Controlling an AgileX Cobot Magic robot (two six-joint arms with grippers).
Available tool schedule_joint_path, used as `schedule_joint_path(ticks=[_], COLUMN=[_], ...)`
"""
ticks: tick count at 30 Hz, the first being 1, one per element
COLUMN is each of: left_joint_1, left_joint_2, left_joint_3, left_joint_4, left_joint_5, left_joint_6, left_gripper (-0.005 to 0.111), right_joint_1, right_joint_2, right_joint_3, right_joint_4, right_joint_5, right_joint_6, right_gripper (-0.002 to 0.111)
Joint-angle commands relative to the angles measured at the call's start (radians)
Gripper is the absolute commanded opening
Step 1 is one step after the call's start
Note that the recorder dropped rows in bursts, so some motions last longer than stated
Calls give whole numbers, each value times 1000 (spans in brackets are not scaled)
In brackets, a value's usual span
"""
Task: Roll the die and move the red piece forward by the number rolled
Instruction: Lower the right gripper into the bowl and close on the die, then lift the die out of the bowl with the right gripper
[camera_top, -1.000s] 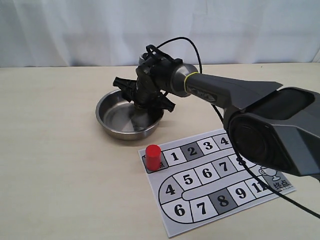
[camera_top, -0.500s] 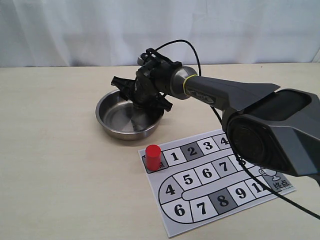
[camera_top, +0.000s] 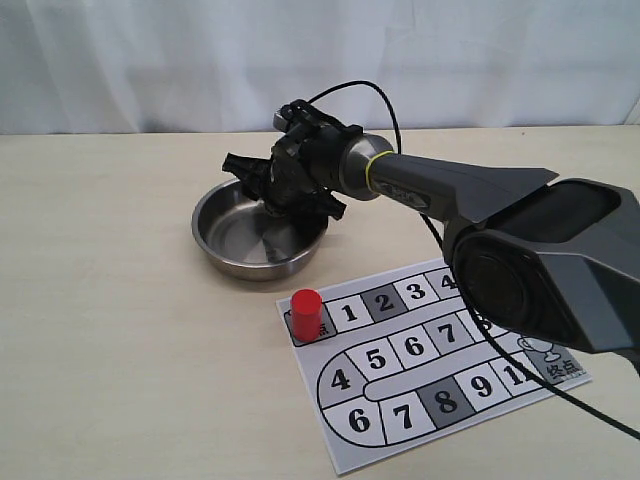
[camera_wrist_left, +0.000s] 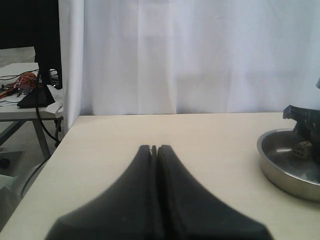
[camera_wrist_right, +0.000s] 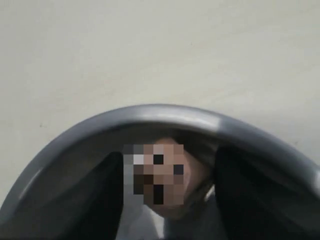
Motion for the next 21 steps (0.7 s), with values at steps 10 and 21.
schedule_joint_path(ticks=[10,21], left_joint_1=[0,0], left_joint_2=[-1,-1], left_joint_3=[-5,-5], left_joint_4=[-3,-1], left_joint_5=[-10,-12], left_joint_6=[-2,-2], left_gripper=[0,0], right_joint_1=[2,2], right_joint_2=[-10,-98], right_joint_3=[-3,-3], right_joint_4=[89,155], right_joint_5=[-41,56], right_joint_6=[-190,-406], right_gripper=[4,4])
